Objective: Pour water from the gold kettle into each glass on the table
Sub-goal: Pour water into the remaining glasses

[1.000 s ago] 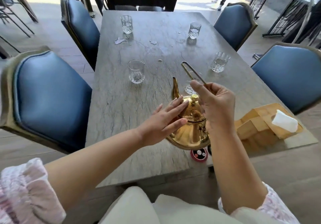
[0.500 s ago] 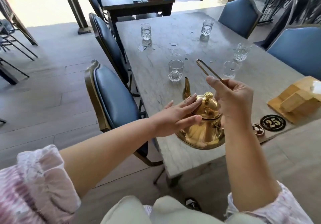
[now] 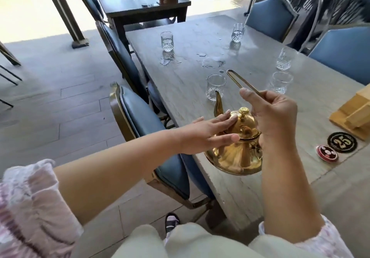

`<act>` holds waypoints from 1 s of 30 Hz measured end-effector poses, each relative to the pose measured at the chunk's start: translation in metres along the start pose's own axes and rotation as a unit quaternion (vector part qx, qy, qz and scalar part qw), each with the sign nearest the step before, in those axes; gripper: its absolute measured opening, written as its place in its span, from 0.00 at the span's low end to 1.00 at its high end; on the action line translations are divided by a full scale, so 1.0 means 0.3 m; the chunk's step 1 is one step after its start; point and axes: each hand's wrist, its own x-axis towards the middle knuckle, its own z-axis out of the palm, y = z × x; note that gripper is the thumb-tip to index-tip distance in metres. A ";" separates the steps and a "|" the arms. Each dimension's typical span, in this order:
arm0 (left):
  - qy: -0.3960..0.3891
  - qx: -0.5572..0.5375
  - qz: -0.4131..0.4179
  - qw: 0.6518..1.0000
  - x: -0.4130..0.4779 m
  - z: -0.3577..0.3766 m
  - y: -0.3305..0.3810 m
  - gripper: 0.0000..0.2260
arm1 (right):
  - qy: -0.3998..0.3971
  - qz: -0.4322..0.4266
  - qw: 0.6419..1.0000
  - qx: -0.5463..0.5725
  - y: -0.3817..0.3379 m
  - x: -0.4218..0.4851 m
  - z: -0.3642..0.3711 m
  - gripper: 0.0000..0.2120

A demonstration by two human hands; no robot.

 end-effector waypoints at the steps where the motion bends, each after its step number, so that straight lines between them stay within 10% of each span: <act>1: -0.012 0.010 0.004 1.000 0.013 -0.032 -0.020 0.29 | 0.013 0.002 1.000 0.000 0.007 0.015 0.019 0.14; 30: -0.258 0.044 0.264 0.928 0.154 -0.478 -0.482 0.28 | 0.292 0.006 0.947 -0.132 -0.036 0.083 0.513 0.14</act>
